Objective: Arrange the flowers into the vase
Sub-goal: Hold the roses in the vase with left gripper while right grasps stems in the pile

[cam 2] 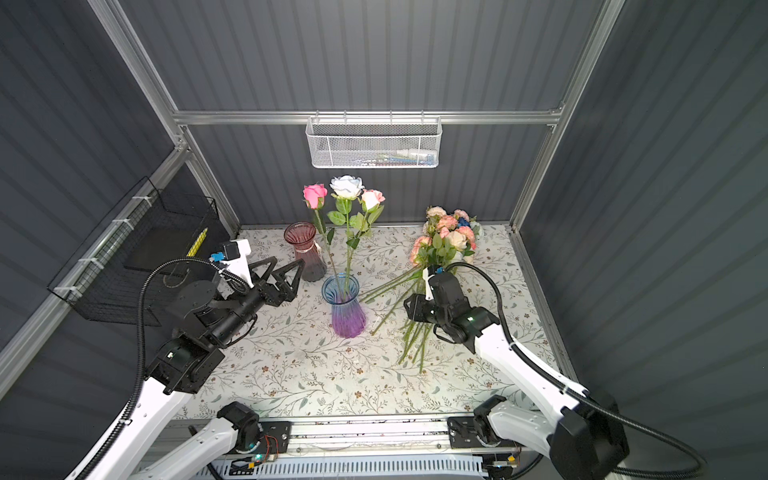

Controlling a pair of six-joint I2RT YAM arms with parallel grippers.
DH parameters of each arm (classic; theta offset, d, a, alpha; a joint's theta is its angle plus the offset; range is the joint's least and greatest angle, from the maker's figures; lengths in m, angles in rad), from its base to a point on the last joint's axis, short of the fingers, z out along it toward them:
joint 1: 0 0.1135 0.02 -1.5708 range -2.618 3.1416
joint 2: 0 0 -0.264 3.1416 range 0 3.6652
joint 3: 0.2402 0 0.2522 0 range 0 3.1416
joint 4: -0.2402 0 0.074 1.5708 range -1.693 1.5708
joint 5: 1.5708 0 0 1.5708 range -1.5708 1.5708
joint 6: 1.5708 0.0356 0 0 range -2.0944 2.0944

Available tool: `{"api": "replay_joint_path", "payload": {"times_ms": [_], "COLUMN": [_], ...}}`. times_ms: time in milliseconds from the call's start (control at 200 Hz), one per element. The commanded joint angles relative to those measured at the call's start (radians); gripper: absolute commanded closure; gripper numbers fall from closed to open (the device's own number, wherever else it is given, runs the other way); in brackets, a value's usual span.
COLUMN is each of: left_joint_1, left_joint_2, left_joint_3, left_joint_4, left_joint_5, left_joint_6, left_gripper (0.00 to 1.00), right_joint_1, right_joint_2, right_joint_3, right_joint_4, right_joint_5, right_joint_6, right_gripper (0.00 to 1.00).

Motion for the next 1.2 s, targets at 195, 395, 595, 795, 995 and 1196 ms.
{"api": "replay_joint_path", "payload": {"times_ms": [195, 395, 595, 795, 995, 1196], "left_joint_1": [0.004, 0.004, 0.004, 0.005, 0.004, 0.004], "left_joint_2": [-0.055, -0.058, -0.06, -0.054, -0.048, -0.045], "left_joint_3": [-0.037, -0.039, -0.039, -0.032, -0.024, -0.019], "left_joint_4": [-0.088, -0.102, -0.106, -0.112, -0.121, -0.129], "left_joint_5": [-0.005, -0.003, -0.005, -0.009, -0.013, -0.009], "left_joint_6": [-0.042, -0.039, -0.034, -0.027, -0.021, -0.019], "left_gripper": [0.0, 0.0, 0.0, 0.0, 0.0, 0.0], "right_joint_1": [-0.156, -0.203, -0.223, -0.228, -0.228, -0.228], "right_joint_2": [0.22, 0.315, 0.391, 0.445, 0.431, 0.311], "right_joint_3": [0.039, 0.059, 0.087, 0.113, 0.11, 0.065], "right_joint_4": [-0.011, 0.047, 0.063, 0.068, 0.074, 0.073], "right_joint_5": [0.086, 0.069, 0.065, 0.057, 0.052, 0.066], "right_joint_6": [0.059, 0.046, 0.032, 0.018, 0.006, -0.003], "right_gripper": [0.63, 0.66, 0.71, 0.75, 0.94, 1.0]}}
